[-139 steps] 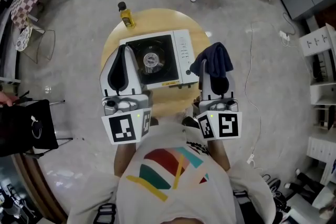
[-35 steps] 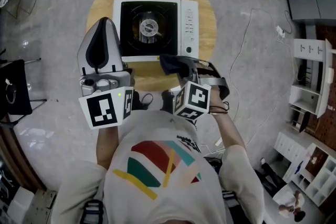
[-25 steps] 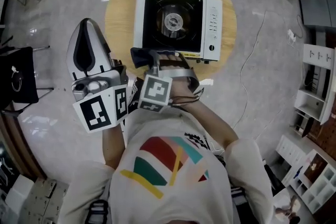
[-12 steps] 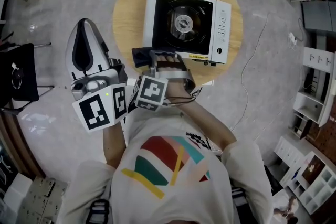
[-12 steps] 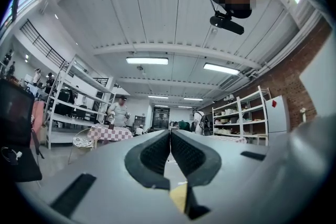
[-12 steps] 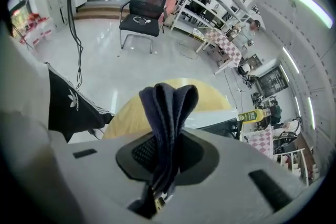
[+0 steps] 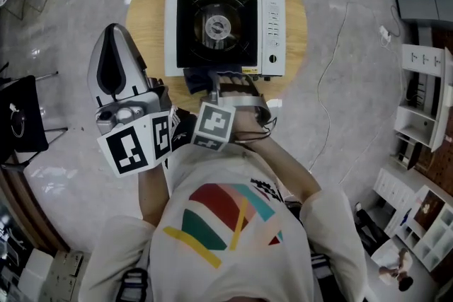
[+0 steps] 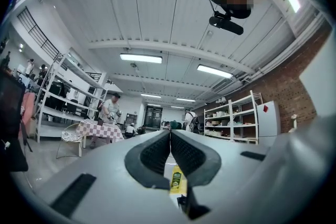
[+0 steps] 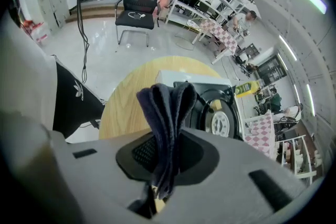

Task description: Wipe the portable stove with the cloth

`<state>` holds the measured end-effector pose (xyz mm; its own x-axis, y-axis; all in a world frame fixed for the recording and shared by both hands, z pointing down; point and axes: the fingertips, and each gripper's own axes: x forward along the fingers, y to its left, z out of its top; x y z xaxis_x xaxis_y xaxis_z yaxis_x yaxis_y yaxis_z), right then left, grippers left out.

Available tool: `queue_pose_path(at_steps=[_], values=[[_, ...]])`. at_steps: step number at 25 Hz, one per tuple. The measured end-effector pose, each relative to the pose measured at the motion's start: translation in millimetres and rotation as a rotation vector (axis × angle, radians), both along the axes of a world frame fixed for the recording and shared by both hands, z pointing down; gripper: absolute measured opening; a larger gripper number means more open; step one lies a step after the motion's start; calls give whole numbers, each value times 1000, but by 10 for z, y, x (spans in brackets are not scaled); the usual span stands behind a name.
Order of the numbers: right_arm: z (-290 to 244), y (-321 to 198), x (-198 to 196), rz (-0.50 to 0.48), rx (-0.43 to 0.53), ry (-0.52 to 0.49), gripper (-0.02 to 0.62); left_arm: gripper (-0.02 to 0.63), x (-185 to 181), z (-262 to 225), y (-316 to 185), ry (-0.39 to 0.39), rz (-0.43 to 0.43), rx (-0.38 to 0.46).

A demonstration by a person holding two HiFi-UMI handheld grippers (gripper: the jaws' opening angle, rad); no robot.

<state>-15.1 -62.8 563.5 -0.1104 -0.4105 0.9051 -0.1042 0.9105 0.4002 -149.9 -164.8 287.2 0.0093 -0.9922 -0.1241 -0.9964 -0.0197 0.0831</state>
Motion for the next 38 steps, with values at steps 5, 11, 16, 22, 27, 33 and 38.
queue_pose_path(at_steps=[5,11,16,22,27,33,38], values=[[14,-24,658,72,5,36,32,6,335,33,-7,7,29,-2],[45,-68,1299,132,7,94,32,6,550,65,-38,-3,51,-3],[23,-49,1408,104,12,105,32,6,587,-14,-58,-22,47,8],[-145,-68,1355,59,37,98,32,6,538,-47,-83,-30,41,12],[-678,-481,1026,46,187,20,32,6,364,-62,-109,-27,29,14],[-889,-1416,385,35,240,-71,32,6,84,-50,-144,-29,-2,9],[-695,-2034,-285,-108,-33,-156,32,6,-308,56,-168,-23,-61,-36]])
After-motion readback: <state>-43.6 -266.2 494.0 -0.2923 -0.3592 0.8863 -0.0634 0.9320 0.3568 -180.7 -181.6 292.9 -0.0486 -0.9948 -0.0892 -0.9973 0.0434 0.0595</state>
